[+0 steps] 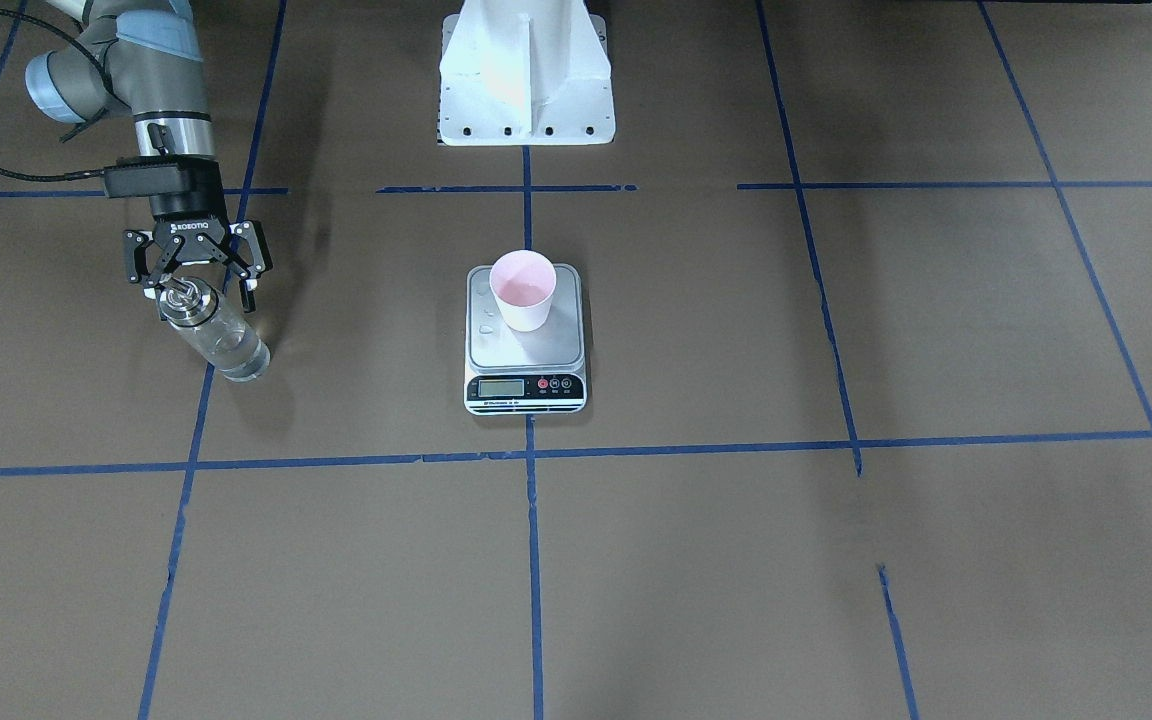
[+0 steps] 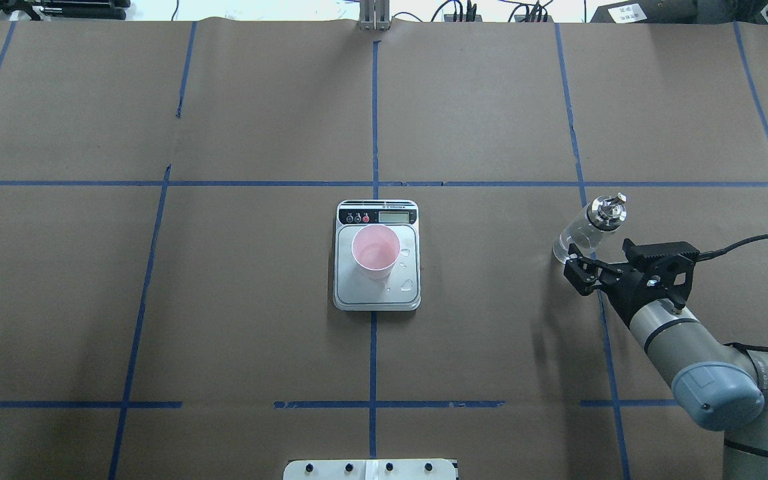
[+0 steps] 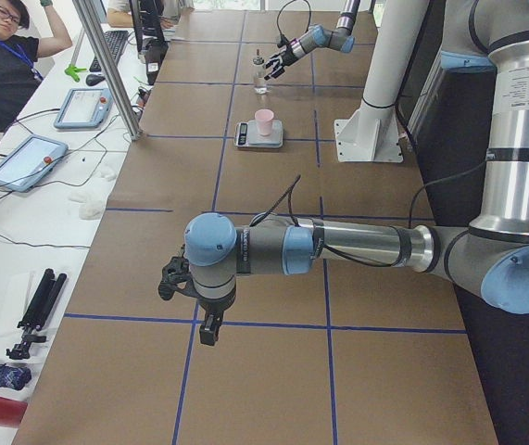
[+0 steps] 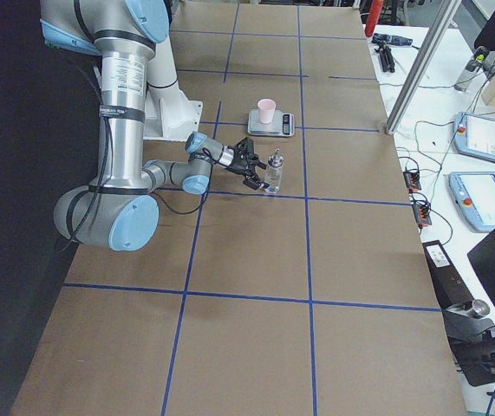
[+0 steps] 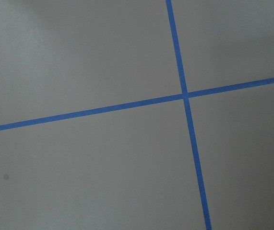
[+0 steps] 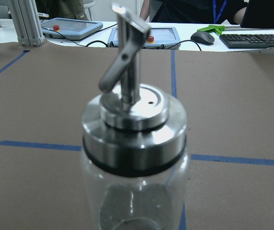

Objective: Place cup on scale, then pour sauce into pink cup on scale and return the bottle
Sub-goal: 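Lift the glass dispenser with the right gripper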

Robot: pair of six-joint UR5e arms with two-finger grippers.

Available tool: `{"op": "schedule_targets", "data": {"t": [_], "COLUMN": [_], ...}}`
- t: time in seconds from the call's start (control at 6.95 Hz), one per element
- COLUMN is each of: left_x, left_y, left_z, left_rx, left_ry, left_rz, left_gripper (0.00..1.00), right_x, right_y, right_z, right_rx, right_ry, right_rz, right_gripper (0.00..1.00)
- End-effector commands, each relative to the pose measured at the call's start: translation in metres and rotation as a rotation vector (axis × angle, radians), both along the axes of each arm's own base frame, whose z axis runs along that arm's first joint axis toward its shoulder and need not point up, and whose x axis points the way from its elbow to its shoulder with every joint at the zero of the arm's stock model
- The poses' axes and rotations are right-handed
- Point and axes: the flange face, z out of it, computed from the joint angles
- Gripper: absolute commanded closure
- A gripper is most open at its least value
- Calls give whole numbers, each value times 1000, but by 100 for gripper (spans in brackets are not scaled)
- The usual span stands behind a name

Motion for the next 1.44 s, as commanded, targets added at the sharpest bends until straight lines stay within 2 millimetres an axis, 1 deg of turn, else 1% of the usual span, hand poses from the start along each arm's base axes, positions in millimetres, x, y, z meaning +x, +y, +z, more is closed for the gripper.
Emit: {"op": "schedule_targets", "data": {"t": [0.0, 0.29, 0.43, 0.58, 0.72, 0.86, 1.01, 1.15, 1.29], "left_x": [0, 0, 0, 0, 1, 1, 1, 1, 1], "left_y": [0, 0, -1, -1, -1, -1, -1, -1, -1], "left_z": [-1, -1, -1, -1, -1, -2, -4, -5, -6], "left_rx": [-1, -1, 1, 1, 1, 2, 6, 6, 6], "left_ry": [0, 0, 0, 0, 0, 0, -1, -1, -1], "left_rz": [0, 0, 0, 0, 2, 2, 2, 2, 2], "left_gripper": [0, 0, 0, 0, 0, 0, 0, 0, 0], "right_x": [1, 2, -2, -17, -25, -21, -19, -19, -18], "right_y": [-3, -5, -7, -15, -21, -26, -28, -27, -28], "right_z": [-3, 0, -2, -3, 1, 2, 2, -2, 7], "right_rx": [18, 20, 26, 28, 28, 31, 33, 41, 49], "right_ry": [15, 23, 25, 19, 23, 27, 30, -1, -4], "right_rz": [10, 14, 19, 27, 32, 40, 45, 46, 44], "right_gripper": [0, 0, 0, 0, 0, 0, 6, 52, 100]}}
